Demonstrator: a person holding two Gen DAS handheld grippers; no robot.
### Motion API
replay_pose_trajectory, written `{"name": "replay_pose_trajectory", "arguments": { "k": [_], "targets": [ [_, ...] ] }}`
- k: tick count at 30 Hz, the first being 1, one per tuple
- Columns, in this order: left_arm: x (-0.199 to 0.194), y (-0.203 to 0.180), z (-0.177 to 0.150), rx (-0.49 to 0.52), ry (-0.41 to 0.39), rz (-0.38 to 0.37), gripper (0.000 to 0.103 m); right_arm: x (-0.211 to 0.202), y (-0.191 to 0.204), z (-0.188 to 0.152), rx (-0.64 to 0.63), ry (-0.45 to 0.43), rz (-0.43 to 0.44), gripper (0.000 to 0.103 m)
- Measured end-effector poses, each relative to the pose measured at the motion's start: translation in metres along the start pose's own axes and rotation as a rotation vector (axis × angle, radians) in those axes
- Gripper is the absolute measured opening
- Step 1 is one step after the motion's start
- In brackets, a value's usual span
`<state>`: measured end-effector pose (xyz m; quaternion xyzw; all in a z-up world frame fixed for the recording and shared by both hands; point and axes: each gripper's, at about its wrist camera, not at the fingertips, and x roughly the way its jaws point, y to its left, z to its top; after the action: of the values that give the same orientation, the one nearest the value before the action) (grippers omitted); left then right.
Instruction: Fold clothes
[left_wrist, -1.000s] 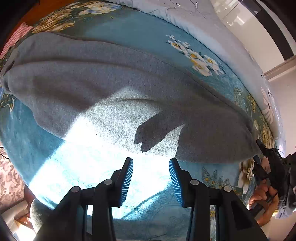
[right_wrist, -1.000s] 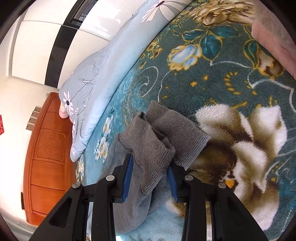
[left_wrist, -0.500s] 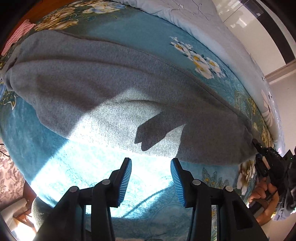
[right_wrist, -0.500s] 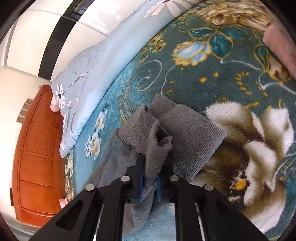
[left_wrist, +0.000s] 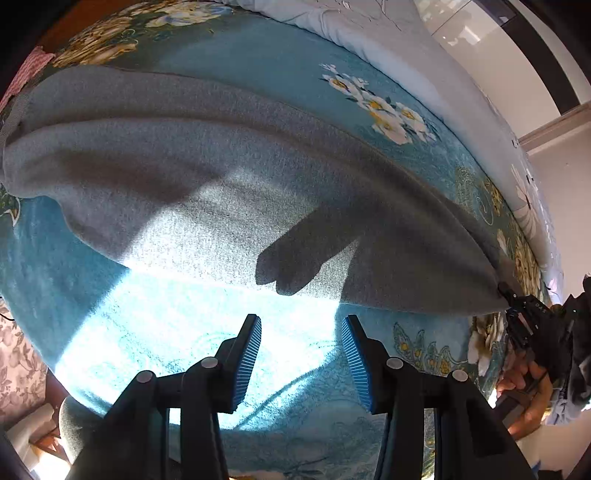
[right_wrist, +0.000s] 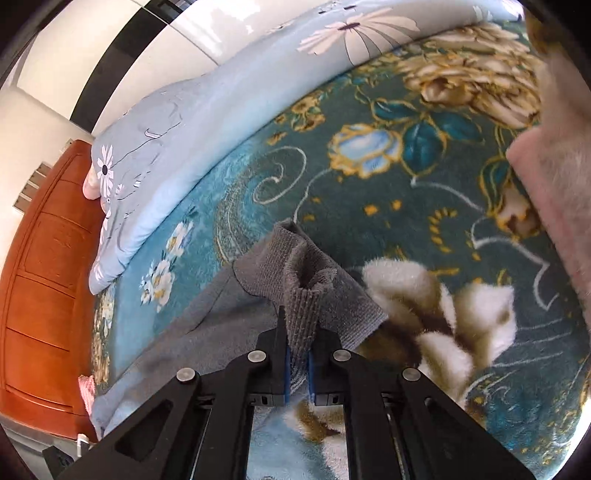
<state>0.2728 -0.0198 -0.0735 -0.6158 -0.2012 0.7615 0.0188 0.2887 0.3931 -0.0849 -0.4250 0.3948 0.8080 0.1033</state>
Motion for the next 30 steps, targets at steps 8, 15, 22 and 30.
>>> {"name": "replay_pose_trajectory", "arguments": {
  "k": [8, 15, 22, 30],
  "targets": [
    [0.000, 0.017, 0.002, -0.066, -0.004, -0.007, 0.050, -0.006, -0.010, -0.008, 0.019, -0.033, -0.041, 0.034],
    [-0.002, 0.023, 0.001, -0.086, -0.012, -0.013, 0.050, -0.001, -0.019, -0.013, 0.097, -0.050, -0.036, 0.052],
    [-0.009, 0.038, 0.002, -0.124, -0.040, -0.043, 0.050, 0.005, -0.023, -0.013, 0.187, -0.057, 0.033, 0.049],
    [-0.015, 0.075, 0.007, -0.225, -0.076, -0.094, 0.050, -0.016, 0.035, -0.012, 0.110, -0.099, 0.065, 0.015]
  ]
}}
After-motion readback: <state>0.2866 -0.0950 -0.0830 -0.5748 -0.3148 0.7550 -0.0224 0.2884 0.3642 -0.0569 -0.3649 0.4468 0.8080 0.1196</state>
